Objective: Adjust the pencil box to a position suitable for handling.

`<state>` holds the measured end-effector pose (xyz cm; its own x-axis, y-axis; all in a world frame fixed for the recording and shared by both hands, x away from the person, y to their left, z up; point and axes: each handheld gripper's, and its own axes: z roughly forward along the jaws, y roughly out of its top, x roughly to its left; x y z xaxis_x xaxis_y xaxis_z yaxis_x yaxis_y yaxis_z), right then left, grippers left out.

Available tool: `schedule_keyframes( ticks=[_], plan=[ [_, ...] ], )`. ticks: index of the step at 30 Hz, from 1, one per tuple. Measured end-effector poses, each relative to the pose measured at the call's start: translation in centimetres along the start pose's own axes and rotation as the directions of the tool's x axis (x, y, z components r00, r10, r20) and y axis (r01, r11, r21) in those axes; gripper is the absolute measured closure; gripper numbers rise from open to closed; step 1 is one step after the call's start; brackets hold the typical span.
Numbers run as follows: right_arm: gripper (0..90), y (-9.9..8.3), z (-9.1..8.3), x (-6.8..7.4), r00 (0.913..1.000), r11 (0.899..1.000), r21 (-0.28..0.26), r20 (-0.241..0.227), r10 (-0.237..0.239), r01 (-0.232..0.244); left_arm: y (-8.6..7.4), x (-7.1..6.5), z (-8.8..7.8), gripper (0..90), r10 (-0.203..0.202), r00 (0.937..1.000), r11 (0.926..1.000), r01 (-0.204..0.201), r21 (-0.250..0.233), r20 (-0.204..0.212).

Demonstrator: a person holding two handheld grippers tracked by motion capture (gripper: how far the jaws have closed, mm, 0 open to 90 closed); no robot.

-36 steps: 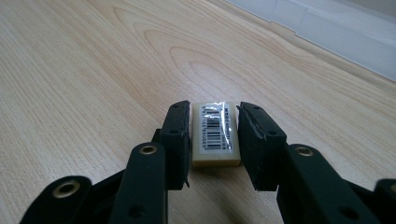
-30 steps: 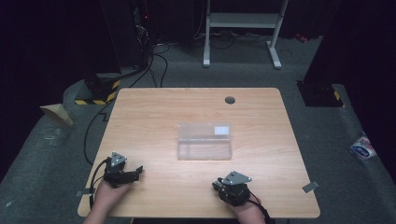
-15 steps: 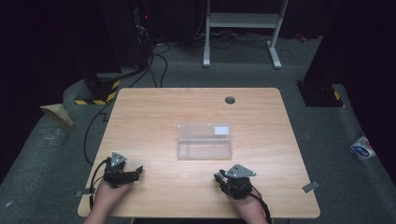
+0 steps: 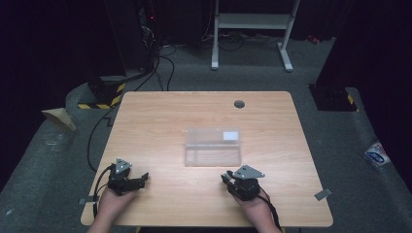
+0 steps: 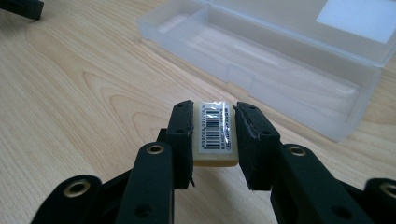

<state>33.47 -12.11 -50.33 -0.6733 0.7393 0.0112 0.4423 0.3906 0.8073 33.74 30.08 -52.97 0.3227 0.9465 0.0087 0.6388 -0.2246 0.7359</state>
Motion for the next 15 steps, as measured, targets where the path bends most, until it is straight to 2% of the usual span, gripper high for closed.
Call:
schedule_keyframes(
  ticks=[7,15],
  plan=[
    [67.8,0.8,0.5,0.1,1.0,1.0,-0.01,-0.001,0.01,-0.01,0.0,0.0,0.0,14.4,0.0,1.0,1.0,0.0,0.001,0.001],
    [67.8,1.9,1.2,0.5,1.0,1.0,-0.025,0.002,-0.005,0.005,0.0,0.1,0.0,13.1,0.0,1.0,1.0,0.0,0.003,-0.003]
  ],
)
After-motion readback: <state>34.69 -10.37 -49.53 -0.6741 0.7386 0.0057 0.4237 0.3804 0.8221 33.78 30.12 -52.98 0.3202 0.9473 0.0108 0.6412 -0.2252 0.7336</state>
